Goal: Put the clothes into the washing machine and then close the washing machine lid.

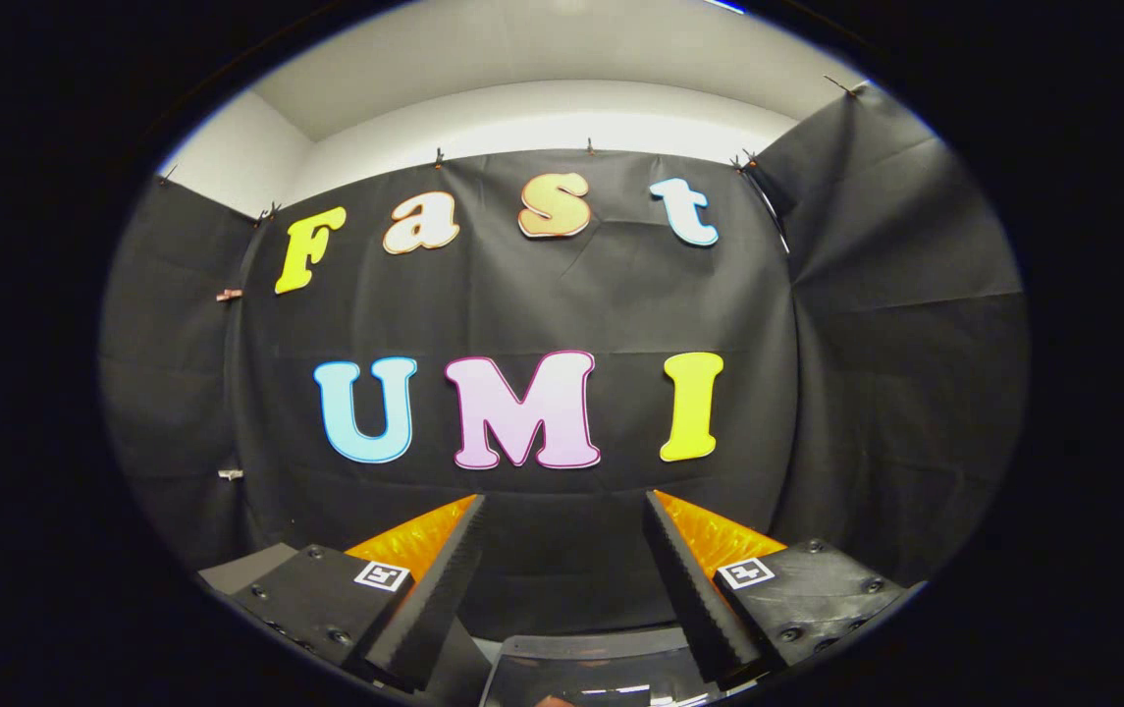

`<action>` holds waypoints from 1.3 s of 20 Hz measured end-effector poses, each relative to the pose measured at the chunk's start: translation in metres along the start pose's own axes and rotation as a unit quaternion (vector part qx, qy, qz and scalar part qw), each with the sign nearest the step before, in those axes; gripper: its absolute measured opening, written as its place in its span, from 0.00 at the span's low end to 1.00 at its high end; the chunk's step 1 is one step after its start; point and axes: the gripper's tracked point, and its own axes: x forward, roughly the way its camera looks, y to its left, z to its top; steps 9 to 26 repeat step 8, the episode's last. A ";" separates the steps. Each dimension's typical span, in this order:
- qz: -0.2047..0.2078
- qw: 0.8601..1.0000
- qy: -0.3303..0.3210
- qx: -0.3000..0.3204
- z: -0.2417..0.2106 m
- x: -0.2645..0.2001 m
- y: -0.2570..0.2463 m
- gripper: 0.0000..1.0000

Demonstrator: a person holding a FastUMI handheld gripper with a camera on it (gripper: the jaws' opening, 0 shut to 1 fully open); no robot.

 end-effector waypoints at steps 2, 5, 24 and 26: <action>-0.002 1.000 -0.001 0.011 0.000 0.001 -0.003 0.98; -0.010 1.000 -0.004 0.021 0.003 0.000 -0.012 0.98; -0.009 1.000 -0.003 0.022 0.005 0.000 -0.016 0.98; -0.009 1.000 -0.003 0.022 0.005 0.000 -0.016 0.98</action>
